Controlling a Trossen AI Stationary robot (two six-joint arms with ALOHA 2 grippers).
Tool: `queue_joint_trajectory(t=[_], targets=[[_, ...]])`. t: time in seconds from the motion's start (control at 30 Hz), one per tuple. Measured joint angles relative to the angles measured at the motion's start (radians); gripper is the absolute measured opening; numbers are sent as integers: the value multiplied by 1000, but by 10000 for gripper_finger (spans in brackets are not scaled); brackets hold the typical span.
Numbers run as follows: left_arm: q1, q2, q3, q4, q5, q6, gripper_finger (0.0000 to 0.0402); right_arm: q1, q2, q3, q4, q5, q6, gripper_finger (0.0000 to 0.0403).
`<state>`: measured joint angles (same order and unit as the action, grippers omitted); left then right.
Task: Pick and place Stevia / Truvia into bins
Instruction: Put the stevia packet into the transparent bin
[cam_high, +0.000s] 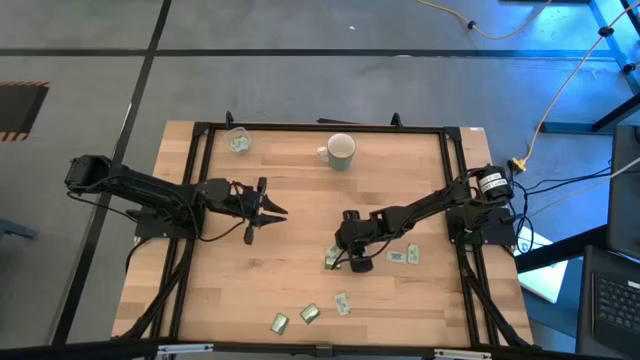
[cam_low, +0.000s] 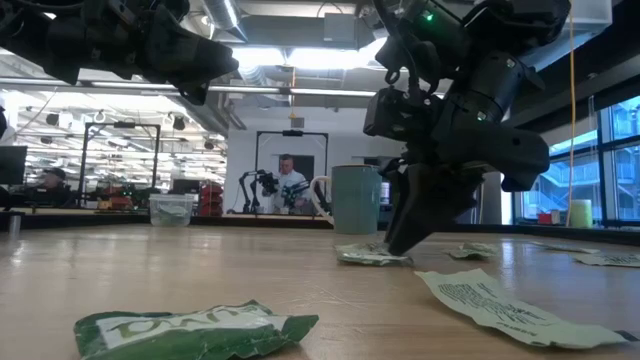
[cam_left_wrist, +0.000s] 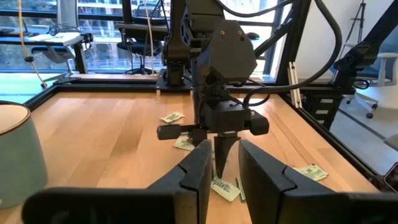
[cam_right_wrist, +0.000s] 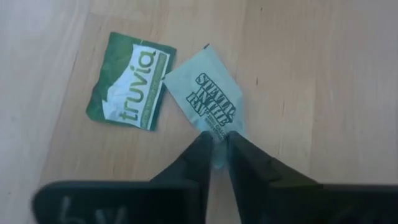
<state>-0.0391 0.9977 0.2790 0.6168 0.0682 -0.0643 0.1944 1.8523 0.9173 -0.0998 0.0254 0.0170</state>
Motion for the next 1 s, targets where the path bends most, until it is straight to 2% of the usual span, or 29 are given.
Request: queue_joint_trajectory(t=[0.17,0.3,0.43,0.53,0.63,0.77,1.0], targets=[[0,0,0,-5,-2,1,74,-1,-12,-3,7,1,-26,12],[-1,2,0,-38,-3,29,74,-3,-42,-9,8,15,-55,6],[-1,23,0,-14,-79,-46,75,-14,-68,20,37,174,-72,8],[6,46,0,10,-174,-161,75,-23,-66,59,32,326,-162,3],[17,62,0,8,-247,-357,75,-35,-66,116,59,408,-275,4],[32,68,0,8,-242,-557,75,-60,-66,202,64,437,-364,3],[35,68,0,8,-201,-689,75,-101,-66,289,67,437,-421,2]])
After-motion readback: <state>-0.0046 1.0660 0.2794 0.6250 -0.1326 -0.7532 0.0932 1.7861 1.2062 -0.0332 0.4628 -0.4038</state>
